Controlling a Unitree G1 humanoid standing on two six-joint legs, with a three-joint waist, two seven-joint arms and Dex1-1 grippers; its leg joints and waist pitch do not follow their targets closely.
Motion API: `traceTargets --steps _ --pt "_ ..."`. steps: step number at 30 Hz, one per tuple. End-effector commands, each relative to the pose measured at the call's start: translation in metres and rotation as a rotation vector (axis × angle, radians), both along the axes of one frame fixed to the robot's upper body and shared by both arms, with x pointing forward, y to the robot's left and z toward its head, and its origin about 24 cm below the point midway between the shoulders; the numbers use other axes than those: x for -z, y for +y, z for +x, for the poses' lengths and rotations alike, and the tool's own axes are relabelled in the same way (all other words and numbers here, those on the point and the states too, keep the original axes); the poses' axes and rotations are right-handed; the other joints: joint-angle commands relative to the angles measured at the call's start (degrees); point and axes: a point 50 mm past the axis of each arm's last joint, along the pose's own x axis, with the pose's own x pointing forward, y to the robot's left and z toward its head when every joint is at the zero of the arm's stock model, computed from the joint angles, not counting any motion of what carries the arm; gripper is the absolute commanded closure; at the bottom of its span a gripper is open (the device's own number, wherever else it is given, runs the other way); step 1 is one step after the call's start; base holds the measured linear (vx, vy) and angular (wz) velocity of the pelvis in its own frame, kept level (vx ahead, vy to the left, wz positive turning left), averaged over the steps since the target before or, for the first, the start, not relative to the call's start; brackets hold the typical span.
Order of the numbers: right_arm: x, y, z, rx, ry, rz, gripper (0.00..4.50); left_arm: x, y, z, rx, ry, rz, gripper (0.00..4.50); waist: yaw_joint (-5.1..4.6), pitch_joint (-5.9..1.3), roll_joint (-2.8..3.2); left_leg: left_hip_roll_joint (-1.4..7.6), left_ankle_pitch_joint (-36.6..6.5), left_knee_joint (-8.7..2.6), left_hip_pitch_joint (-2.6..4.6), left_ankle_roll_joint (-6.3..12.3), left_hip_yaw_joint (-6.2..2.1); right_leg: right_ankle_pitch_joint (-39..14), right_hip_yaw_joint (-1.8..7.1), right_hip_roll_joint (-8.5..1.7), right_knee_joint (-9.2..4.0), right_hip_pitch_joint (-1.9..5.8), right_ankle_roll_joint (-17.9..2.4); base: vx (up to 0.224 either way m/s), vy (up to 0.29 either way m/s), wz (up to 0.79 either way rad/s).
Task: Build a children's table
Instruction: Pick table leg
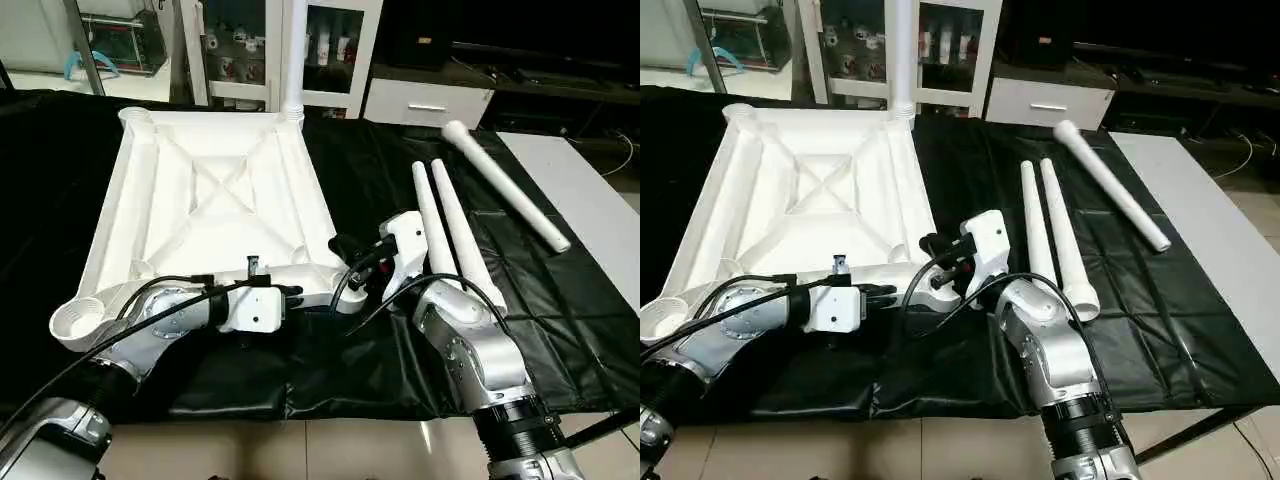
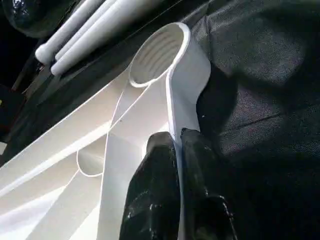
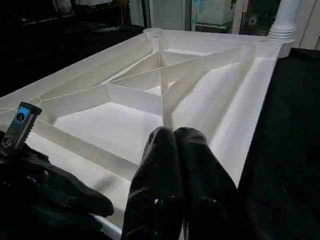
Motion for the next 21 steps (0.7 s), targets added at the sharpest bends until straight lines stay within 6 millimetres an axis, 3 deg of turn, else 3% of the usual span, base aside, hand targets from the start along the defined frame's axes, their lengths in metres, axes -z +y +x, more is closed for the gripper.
traceTargets --steps 1,9,14,16,20,21 --pt "-0.005 -0.001 0.002 0.008 -0.022 -0.010 4.47 -0.001 0.005 -0.002 -0.029 0.003 -0.045 4.50 0.35 -3.58 1.24 1.85 -18.86 -4.61 0.92 -2.92 -0.71 -16.82 2.79 -3.76 -4.01 2.28 -9.19 0.000 0.000 0.00" --pt "-0.004 -0.002 0.001 0.011 -0.022 -0.013 4.47 0.000 0.018 -0.001 -0.097 0.009 -0.021 4.50 -0.07 -3.60 1.52 1.85 -19.38 -4.63 0.97 -3.17 -0.74 -15.90 2.81 -3.61 -3.90 2.27 -9.60 0.000 0.000 0.00" --pt "-0.003 -0.003 -0.002 0.021 -0.017 -0.011 4.47 -0.002 0.028 -0.003 -0.188 0.023 -0.058 4.50 -0.74 -3.41 1.50 1.78 -19.83 -4.73 0.47 -3.25 -0.88 -17.38 2.76 -3.59 -3.87 2.57 -9.58 0.000 0.000 0.00" --pt "-0.003 -0.003 -0.002 0.023 -0.016 -0.010 4.47 -0.002 0.029 -0.004 -0.194 0.028 -0.065 4.50 -0.59 -3.47 1.63 1.80 -20.99 -4.60 1.01 -3.16 -0.87 -18.81 2.79 -3.58 -4.28 2.14 -9.36 0.000 0.000 0.00" --pt "-0.003 -0.004 -0.002 0.036 -0.019 -0.015 4.47 0.000 0.033 -0.009 -0.223 0.046 -0.060 4.50 -0.69 -3.39 1.80 1.87 -21.00 -4.72 0.88 -3.31 -0.96 -17.64 2.77 -3.38 -4.06 2.20 -9.72 0.000 0.000 0.00" --pt "-0.004 -0.006 0.000 0.049 -0.023 -0.020 4.47 0.000 0.036 -0.011 -0.261 0.060 -0.048 4.50 -0.61 -3.49 1.95 1.83 -21.23 -4.65 1.12 -3.31 -0.88 -17.28 2.79 -3.34 -4.06 2.11 -9.81 0.000 0.000 0.00"
